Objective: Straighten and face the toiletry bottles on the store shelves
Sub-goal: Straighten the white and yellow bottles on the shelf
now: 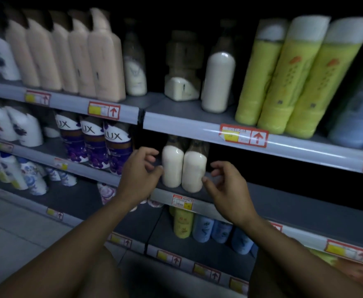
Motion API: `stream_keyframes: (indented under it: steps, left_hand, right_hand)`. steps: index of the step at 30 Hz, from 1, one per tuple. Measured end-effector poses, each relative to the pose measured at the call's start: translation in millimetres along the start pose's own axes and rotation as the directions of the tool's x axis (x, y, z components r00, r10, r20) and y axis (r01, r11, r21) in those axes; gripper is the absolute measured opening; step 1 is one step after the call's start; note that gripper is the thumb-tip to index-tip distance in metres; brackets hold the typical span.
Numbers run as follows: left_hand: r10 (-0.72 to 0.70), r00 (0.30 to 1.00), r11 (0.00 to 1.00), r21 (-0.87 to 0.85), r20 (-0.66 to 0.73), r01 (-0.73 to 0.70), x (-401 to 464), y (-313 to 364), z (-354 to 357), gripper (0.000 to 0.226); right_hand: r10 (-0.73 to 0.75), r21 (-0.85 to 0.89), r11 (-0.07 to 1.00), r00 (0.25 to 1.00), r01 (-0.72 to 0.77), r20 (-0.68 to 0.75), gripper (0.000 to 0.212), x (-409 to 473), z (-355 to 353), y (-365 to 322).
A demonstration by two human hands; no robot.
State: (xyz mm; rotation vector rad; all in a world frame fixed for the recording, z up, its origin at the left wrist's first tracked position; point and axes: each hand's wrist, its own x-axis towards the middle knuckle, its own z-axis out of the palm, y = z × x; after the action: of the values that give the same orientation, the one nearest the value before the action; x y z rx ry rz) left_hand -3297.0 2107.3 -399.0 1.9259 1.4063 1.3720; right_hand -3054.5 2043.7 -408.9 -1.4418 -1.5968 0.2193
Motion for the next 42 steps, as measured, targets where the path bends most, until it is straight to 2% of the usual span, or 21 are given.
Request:
stream_keyframes:
  steps: [5, 10, 15, 20, 27, 31, 34, 37, 42]
  left_hand:
    - [0.044, 0.998, 0.999, -0.030, -0.045, -0.046, 14.8, 39.0, -28.0, 0.027]
    - [0.111, 0.992, 0.993, -0.034, -0.061, -0.114, 25.5, 80.9, -43.3, 0.025]
    - [0.129, 0.991, 0.991, -0.028, -0.021, -0.130, 40.9, 114.4, -39.7, 0.028]
    - [0.134, 0.991, 0.991, -0.003, 0.013, -0.134, 66.5, 135.7, -18.4, 0.035]
    - [0.146, 0.989, 0.989, 0.008, -0.004, -0.146, 112.8, 139.9, 21.3, 0.054]
    - [0.114, 0.993, 0.993, -0.022, 0.007, -0.114, 144.9, 140.6, 44.8, 0.071]
    - [0.096, 0.995, 0.993, -0.066, 0.003, -0.096, 162.1, 142.6, 60.6, 0.081]
    - [0.110, 0.994, 0.988, -0.108, 0.000, -0.109, 174.4, 144.9, 73.9, 0.082]
    - [0.069, 0.998, 0.986, -0.149, -0.011, -0.070, 187.5, 143.9, 86.7, 0.096]
  right_hand:
    - [-0.092, 0.015, 0.996, 0.995, 0.092, -0.034, 0.029, 11.0, -20.6, -47.2]
    - [-0.184, -0.004, 0.983, 0.980, 0.184, -0.082, 0.030, 21.2, -42.9, -73.8]
    - [-0.247, -0.106, 0.968, 0.946, 0.229, -0.209, 0.030, 37.3, -73.9, -80.1]
    - [-0.225, -0.209, 0.966, 0.889, 0.151, -0.398, 0.045, 60.4, -108.9, -74.6]
    - [-0.132, -0.216, 0.976, 0.758, -0.012, -0.638, 0.065, 81.1, -139.8, -57.9]
    - [-0.117, -0.204, 0.979, 0.757, -0.022, -0.643, 0.073, 88.1, -144.4, -36.9]
    - [-0.042, -0.106, 0.994, 0.808, -0.026, -0.588, 0.079, 92.4, -146.9, -23.8]
    - [0.040, -0.031, 0.997, 0.842, -0.067, -0.539, 0.080, 96.5, -155.0, -18.6]
    - [0.065, -0.065, 0.992, 0.861, -0.113, -0.504, 0.073, 95.8, -162.5, -12.9]
